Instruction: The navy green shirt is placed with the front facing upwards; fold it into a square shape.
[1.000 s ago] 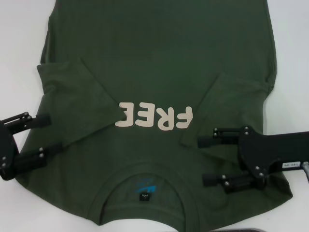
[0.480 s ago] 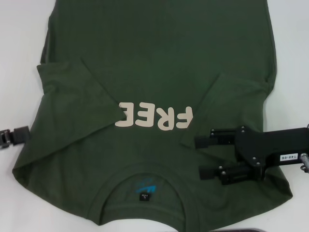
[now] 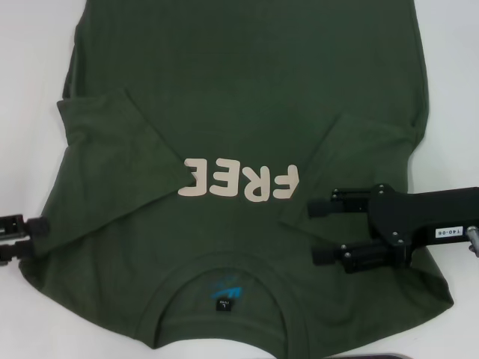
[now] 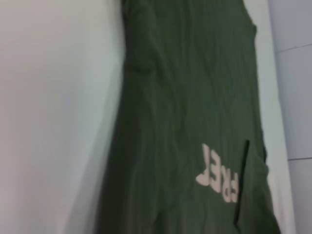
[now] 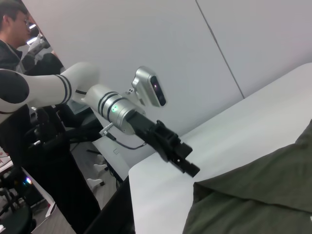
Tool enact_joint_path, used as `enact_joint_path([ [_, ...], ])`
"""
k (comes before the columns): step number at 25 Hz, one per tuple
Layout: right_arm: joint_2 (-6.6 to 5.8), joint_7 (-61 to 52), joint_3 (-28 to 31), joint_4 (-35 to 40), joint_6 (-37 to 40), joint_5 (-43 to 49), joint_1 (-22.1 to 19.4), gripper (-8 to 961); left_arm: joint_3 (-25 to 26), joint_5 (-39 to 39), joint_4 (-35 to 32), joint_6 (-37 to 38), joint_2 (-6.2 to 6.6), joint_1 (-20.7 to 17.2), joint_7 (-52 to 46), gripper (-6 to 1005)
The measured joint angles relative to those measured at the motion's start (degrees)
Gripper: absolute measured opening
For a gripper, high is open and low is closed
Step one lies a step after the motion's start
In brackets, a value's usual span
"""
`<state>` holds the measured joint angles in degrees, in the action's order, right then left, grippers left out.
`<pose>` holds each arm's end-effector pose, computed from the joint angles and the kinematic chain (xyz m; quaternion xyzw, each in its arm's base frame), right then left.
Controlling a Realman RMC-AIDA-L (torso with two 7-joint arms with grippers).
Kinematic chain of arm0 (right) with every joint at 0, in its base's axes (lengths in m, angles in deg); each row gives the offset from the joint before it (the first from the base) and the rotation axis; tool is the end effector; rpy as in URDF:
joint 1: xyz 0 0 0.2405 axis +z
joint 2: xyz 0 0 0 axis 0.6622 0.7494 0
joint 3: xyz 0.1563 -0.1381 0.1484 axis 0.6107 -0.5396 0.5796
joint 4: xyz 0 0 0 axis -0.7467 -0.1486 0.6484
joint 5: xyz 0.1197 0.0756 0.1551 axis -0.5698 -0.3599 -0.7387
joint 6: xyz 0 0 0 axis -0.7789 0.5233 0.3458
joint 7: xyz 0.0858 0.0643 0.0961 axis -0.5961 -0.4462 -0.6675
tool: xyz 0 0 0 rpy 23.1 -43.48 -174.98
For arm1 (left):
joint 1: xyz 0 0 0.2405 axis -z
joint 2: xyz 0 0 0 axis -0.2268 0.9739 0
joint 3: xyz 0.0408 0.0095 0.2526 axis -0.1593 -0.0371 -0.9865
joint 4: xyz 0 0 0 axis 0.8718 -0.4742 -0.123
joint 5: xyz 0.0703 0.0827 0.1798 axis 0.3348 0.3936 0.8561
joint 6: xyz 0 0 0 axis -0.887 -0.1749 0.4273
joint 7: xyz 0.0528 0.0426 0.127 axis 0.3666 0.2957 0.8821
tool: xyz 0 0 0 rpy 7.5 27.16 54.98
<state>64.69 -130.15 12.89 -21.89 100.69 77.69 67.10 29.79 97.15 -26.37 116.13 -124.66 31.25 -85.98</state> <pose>0.2715 0.2523 -0.0177 0.9265 -0.2568 -0.2695 0.0550 -0.3547 0.2244 0.0785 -0.6665 -0.7231 -0.1769 0.0388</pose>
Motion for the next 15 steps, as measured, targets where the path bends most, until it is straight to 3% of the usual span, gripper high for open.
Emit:
enact_joint_path([
  [15,0.07,-0.01,1.06,0.02,-1.05,-0.36,0.17,851,1.32,3.3,-0.28,-3.85,0.72,-1.74,-0.25,706],
])
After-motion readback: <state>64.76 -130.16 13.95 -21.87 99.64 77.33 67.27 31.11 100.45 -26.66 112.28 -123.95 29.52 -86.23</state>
